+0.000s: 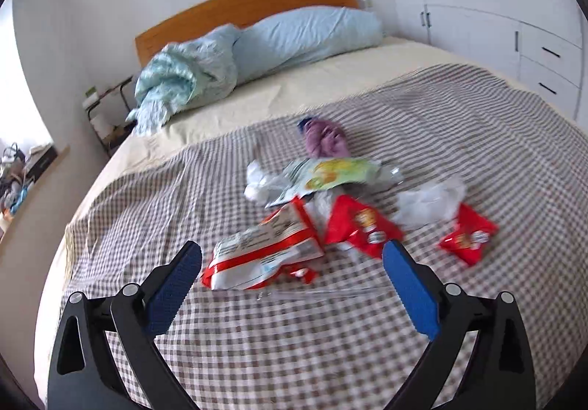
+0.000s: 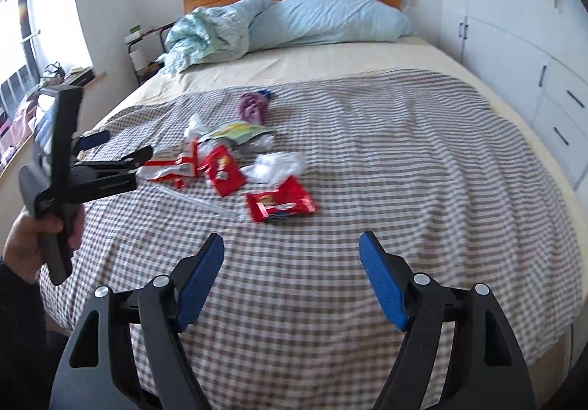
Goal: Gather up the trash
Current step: 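Grasp the red-and-white snack bag with the left tool and lift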
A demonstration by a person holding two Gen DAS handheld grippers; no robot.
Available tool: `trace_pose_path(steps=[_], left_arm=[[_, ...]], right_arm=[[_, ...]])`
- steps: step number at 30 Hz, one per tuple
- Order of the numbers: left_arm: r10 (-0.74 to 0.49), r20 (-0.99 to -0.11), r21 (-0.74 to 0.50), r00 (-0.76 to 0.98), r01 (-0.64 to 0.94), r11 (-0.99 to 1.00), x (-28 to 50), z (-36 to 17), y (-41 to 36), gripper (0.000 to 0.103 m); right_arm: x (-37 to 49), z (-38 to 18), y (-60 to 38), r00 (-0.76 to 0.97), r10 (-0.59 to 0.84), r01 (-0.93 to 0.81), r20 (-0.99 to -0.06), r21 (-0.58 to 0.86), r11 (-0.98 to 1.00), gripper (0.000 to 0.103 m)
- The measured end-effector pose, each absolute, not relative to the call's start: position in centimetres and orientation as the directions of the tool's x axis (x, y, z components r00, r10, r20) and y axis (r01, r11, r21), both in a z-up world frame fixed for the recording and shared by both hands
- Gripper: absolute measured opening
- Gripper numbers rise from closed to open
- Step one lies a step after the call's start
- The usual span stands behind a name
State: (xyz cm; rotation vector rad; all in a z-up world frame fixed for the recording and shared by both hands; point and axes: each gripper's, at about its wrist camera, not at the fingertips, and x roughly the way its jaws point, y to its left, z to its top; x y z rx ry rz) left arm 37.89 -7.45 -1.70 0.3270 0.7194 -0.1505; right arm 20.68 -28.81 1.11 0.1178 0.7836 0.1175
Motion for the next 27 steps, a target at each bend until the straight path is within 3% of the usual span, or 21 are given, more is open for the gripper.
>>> trace_pose_path(steps=[5, 10, 13, 16, 18, 20, 23, 27], left_arm=[[-0.083, -0.786, 0.037, 0.613, 0.181, 0.983, 43.9, -4.4, -1.6, 0.096], [-0.189, -0.796, -0.15, 0.576, 0.116, 0.982, 46.9, -7.7, 1.8, 0.096], [-0.128, -0.834, -0.1, 0.536, 0.082, 0.992, 47.6, -9.7, 1.4, 0.092], [-0.143, -0.826, -0.144, 0.545, 0.042, 0.989, 47.8, -9.8, 2.4, 0.072], [-0.173, -0.819, -0.188, 0.547, 0.029, 0.982, 48.0, -9.7, 3.3, 0.037], [-0.198, -0.831, -0.225, 0.52, 0.011, 0.974, 48.0, -9.8, 3.8, 0.018], [-0.212, -0.836, -0.24, 0.506, 0.01, 0.971, 47.4, -9.4, 3.9, 0.006], [-0.229, -0.808, -0.266, 0.543, 0.011, 0.964, 45.7, -6.9, 3.9, 0.002]], right_arm=[[23.8, -2.9, -23.3, 0.67, 0.265, -0.095, -0.693, 0.274, 0.957, 0.073], [24.4, -3.8, -22.0, 0.666, 0.184, -0.116, -0.723, 0.143, 0.983, 0.073], [25.2, -5.7, -23.7, 0.599, 0.216, -0.087, -0.771, 0.205, 0.975, 0.073], [25.8, -6.7, -24.7, 0.566, 0.185, -0.052, -0.804, 0.189, 0.981, 0.073], [26.0, -6.8, -24.7, 0.578, 0.189, -0.055, -0.794, 0.193, 0.98, 0.073], [26.4, -7.3, -24.3, 0.565, 0.184, -0.062, -0.804, 0.18, 0.982, 0.073], [26.6, -7.6, -23.7, 0.553, 0.173, -0.075, -0.815, 0.158, 0.985, 0.073], [25.8, -6.7, -23.4, 0.589, 0.183, -0.099, -0.787, 0.154, 0.983, 0.073]])
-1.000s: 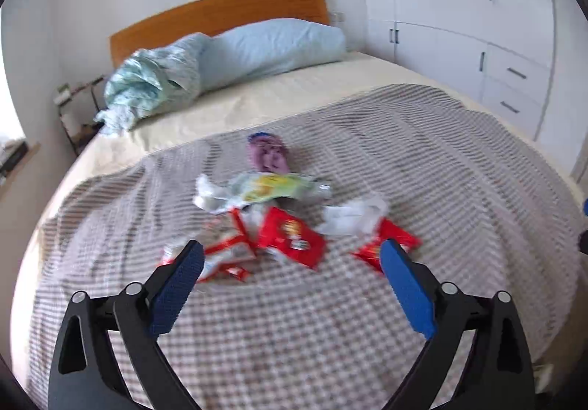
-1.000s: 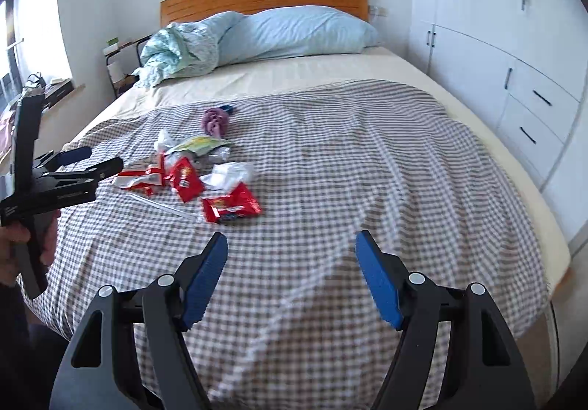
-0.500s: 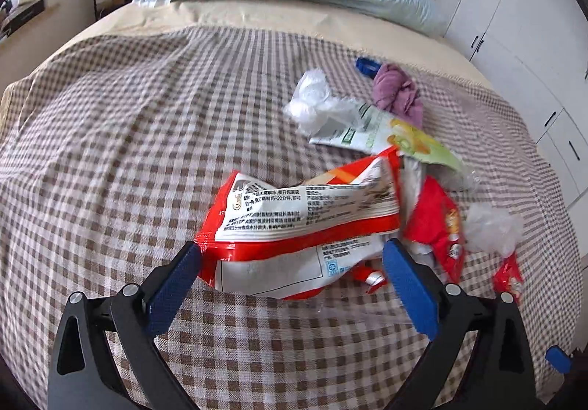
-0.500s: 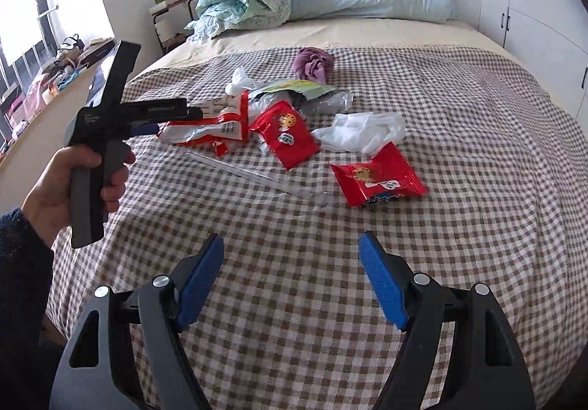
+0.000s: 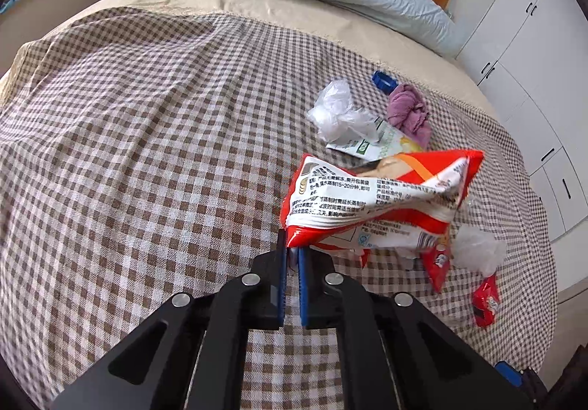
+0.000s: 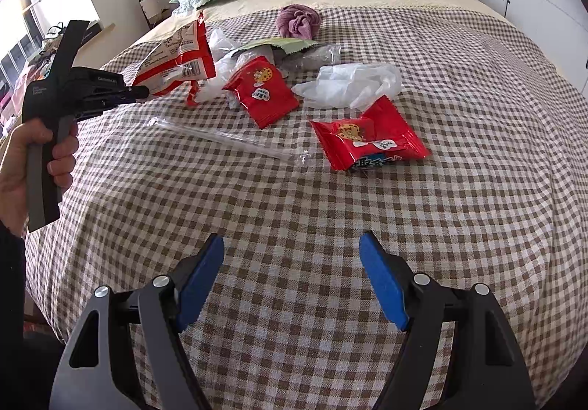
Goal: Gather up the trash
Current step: 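Grasp the red-and-white snack bag with the left tool and lift, then grasp the green-and-white kiwi packet with the right tool and lift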
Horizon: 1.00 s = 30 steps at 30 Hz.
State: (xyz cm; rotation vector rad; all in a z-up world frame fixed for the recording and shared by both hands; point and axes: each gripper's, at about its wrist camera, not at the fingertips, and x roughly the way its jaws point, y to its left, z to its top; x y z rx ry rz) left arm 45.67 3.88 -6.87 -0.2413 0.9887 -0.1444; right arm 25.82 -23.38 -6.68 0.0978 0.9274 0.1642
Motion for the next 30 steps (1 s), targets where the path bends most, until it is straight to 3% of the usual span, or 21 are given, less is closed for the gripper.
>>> trace_pose_path(steps=[4, 9, 13, 20, 24, 30], left_arm=[[-0.241, -0.781, -0.303, 0.577, -0.013, 0.953, 42.0, -4.3, 3.6, 0.001], [-0.119, -0.764, -0.212, 0.635, -0.072, 0.975, 37.9, -1.8, 3.1, 0.001], [-0.115, -0.734, -0.252, 0.669, -0.11, 0.962, 37.8, 0.2, 4.4, 0.001], [-0.116, -0.691, -0.271, 0.713, -0.107, 0.957, 38.1, 1.9, 6.8, 0.001], [-0.132, -0.695, -0.313, 0.706, -0.131, 0.941, 38.6, 1.6, 8.1, 0.001], [-0.114, -0.702, -0.317, 0.703, -0.165, 0.934, 39.1, 0.8, 9.8, 0.001]], right_arm=[[26.0, -6.8, -23.9, 0.595, 0.174, -0.076, -0.784, 0.161, 0.984, 0.073], [25.7, -6.0, -24.2, 0.623, 0.155, -0.075, -0.767, 0.138, 0.987, 0.073], [26.4, -5.4, -24.6, 0.603, 0.233, -0.073, -0.763, 0.238, 0.968, 0.073], [33.6, -3.0, -20.2, 0.666, 0.027, -0.182, -0.745, -0.128, 0.975, 0.073], [39.8, -3.5, -17.5, 0.66, -0.06, -0.226, -0.749, -0.274, 0.935, 0.059], [46.6, -5.6, -13.1, 0.654, -0.192, -0.273, -0.732, -0.465, 0.842, 0.055]])
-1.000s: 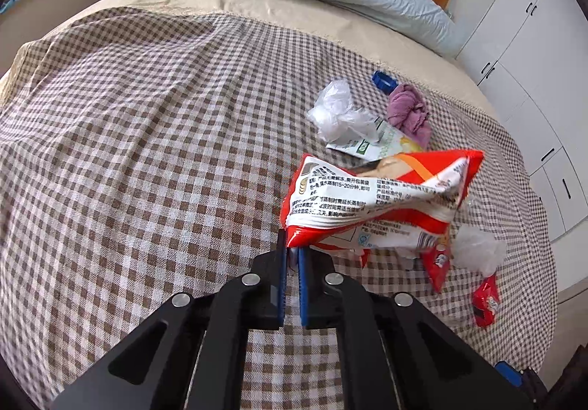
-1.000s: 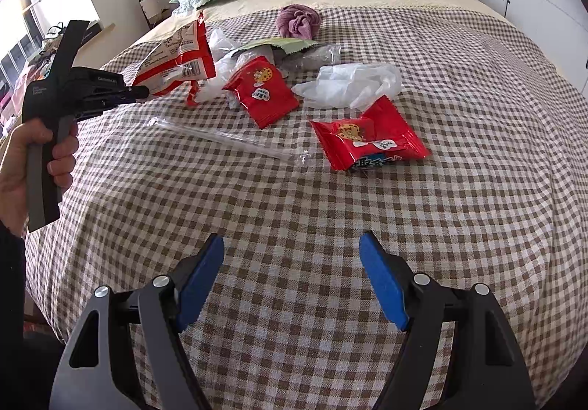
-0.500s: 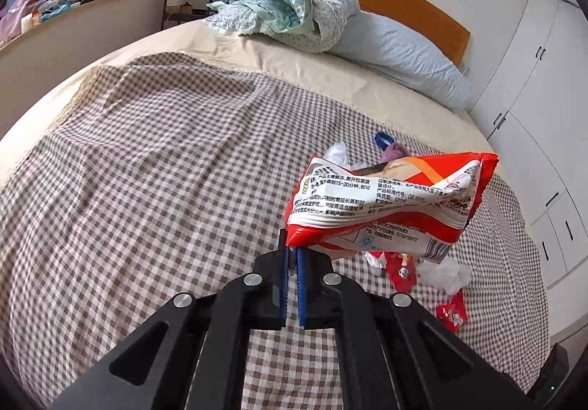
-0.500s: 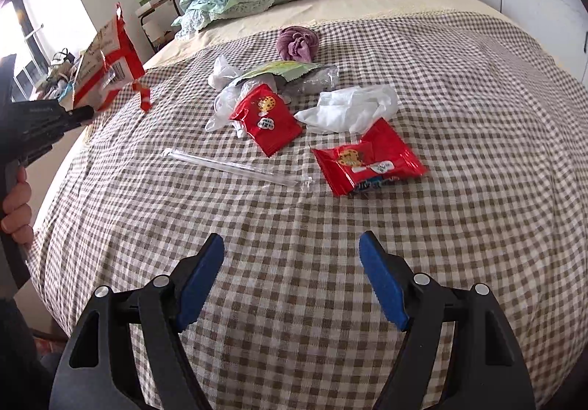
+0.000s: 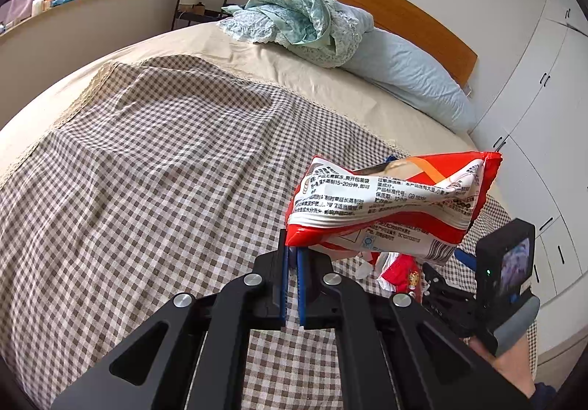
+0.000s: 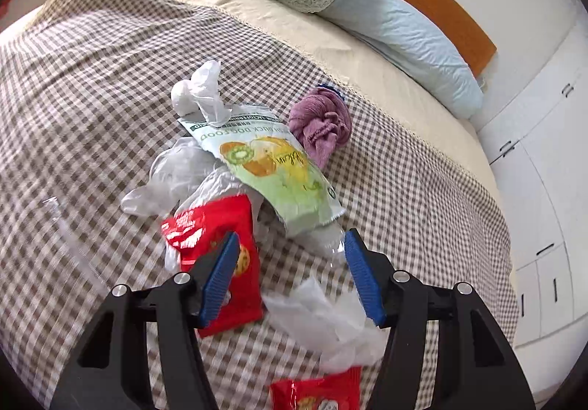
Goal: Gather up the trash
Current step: 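Grasp the green-and-white kiwi packet with the right tool and lift, then carry both packets to the bin and open both tools to drop them in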
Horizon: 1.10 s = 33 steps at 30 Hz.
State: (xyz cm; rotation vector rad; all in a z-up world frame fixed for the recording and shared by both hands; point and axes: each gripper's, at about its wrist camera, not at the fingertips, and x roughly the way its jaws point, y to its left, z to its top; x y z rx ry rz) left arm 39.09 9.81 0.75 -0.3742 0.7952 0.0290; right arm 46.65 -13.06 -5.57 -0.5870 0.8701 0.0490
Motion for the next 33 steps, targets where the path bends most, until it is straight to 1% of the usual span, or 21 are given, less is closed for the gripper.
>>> trace_pose_path(steps=[1, 2, 3, 4, 5, 6, 7, 10, 14, 18, 21, 23, 27, 30, 33], left_arm=[[-0.11, -0.705, -0.319, 0.7, -0.175, 0.931, 39.2, 0.5, 10.2, 0.001], [-0.108, -0.707, -0.326, 0.699, -0.186, 0.927, 39.4, 0.3, 10.6, 0.001], [-0.11, -0.706, -0.336, 0.7, -0.194, 0.922, 39.5, 0.2, 11.1, 0.001], [-0.112, -0.704, -0.345, 0.702, -0.2, 0.917, 39.5, 0.1, 11.5, 0.001], [-0.111, -0.703, -0.349, 0.703, -0.205, 0.914, 39.5, 0.1, 11.8, 0.001], [-0.108, -0.702, -0.35, 0.704, -0.209, 0.913, 39.4, 0.1, 12.0, 0.001], [-0.107, -0.701, -0.35, 0.705, -0.211, 0.913, 39.4, 0.1, 12.1, 0.001], [-0.102, -0.698, -0.349, 0.709, -0.213, 0.913, 39.4, 0.2, 12.2, 0.001], [-0.113, -0.681, -0.354, 0.724, -0.19, 0.916, 39.2, 0.7, 11.6, 0.001], [-0.129, -0.679, -0.334, 0.723, -0.148, 0.931, 39.1, 1.0, 9.6, 0.001], [-0.178, -0.668, -0.335, 0.722, -0.078, 0.939, 38.9, 1.4, 7.3, 0.001], [-0.239, -0.657, -0.339, 0.715, 0.002, 0.941, 38.9, 1.5, 5.2, 0.001], [-0.28, -0.676, -0.313, 0.681, 0.078, 0.947, 38.3, 1.2, 1.2, 0.001], [-0.282, -0.679, -0.258, 0.678, 0.139, 0.956, 37.1, 1.7, -2.1, 0.001], [-0.292, -0.664, -0.202, 0.689, 0.21, 0.957, 34.9, 2.8, -5.5, 0.001]], right_arm=[[47.5, -6.1, -12.6, 0.643, -0.217, -0.276, -0.734, -0.487, 0.828, 0.048], [48.3, -6.8, -12.2, 0.631, -0.249, -0.279, -0.735, -0.514, 0.811, 0.045], [48.9, -7.3, -12.0, 0.623, -0.267, -0.284, -0.735, -0.53, 0.799, 0.038], [49.4, -7.5, -11.9, 0.62, -0.283, -0.282, -0.732, -0.544, 0.791, 0.023], [49.7, -7.7, -11.8, 0.616, -0.304, -0.274, -0.727, -0.56, 0.782, 0.017], [49.8, -7.6, -11.9, 0.618, -0.312, -0.268, -0.721, -0.567, 0.779, 0.01], [49.7, -7.2, -12.0, 0.627, -0.315, -0.257, -0.713, -0.571, 0.78, 0.006], [47.8, -5.0, -13.0, 0.643, -0.296, -0.242, -0.706, -0.554, 0.797, 0.002], [43.7, -0.4, -15.4, 0.659, -0.216, -0.24, -0.72, -0.474, 0.847, 0.0], [37.4, 4.8, -19.8, 0.679, -0.149, -0.203, -0.719, -0.379, 0.903, 0.0], [31.7, 7.6, -23.8, 0.691, -0.127, -0.163, -0.712, -0.325, 0.932, 0.0], [28.4, 8.7, -26.8, 0.692, -0.13, -0.122, -0.71, -0.292, 0.949, 0.0], [22.3, 9.5, -31.5, 0.69, -0.151, -0.046, -0.708, -0.251, 0.967, 0.0], [18.2, 9.0, -34.4, 0.683, -0.158, -0.006, -0.714, -0.222, 0.975, 0.0], [14.3, 8.2, -37.2, 0.677, -0.159, 0.03, -0.719, -0.189, 0.981, 0.0]])
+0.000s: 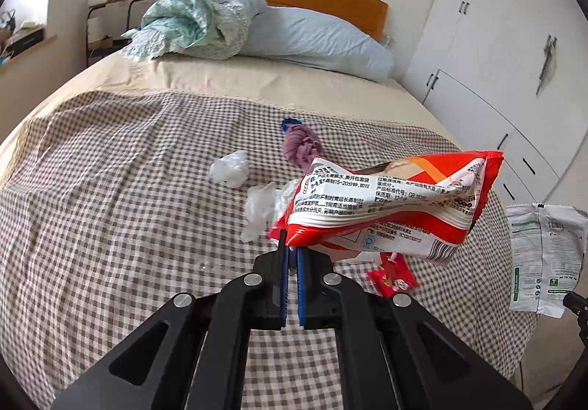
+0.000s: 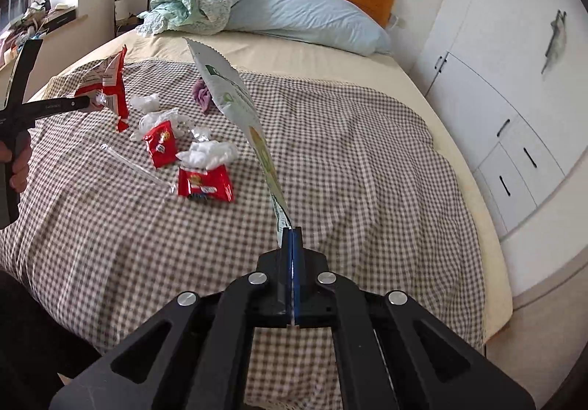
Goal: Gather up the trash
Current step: 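Carry both packets to the bin and open both tools to drop them in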
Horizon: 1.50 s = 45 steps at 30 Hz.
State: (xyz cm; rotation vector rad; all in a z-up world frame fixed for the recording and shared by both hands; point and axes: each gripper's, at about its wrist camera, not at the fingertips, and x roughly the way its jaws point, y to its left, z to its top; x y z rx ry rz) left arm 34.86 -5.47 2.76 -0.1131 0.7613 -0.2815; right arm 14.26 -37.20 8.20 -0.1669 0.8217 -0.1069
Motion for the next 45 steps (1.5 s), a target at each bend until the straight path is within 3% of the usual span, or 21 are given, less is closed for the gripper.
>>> trace_pose_path(steps=[5, 20, 34, 45], left_arm=[[-0.356, -0.652, -0.131, 0.67, 0.362, 0.923, 29.7, 3.7, -12.6, 0.001], [-0.518, -0.736, -0.028, 0.436, 0.745, 0.667, 11.5, 1.3, -31.7, 0.001], [-0.429, -0.839, 0.089, 0.334, 0.863, 0.497, 3.1, -3.4, -42.6, 0.001], [-0.37, -0.894, 0.065, 0.253, 0.89, 0.451, 2.0, -7.9, -45.7, 0.001]], right_arm=[[6.8, 5.9, -42.2, 0.662, -0.18, 0.119, -0.728, -0.135, 0.984, 0.0], [-12.9, -5.6, -51.7, 0.513, -0.145, 0.306, -0.846, 0.023, 0.952, 0.0], [-14.6, -22.9, -49.4, 0.341, 0.037, 0.284, -0.939, 0.141, 0.949, 0.0], [-12.9, -29.9, -48.9, 0.237, 0.102, 0.274, -0.966, 0.167, 0.947, 0.0]])
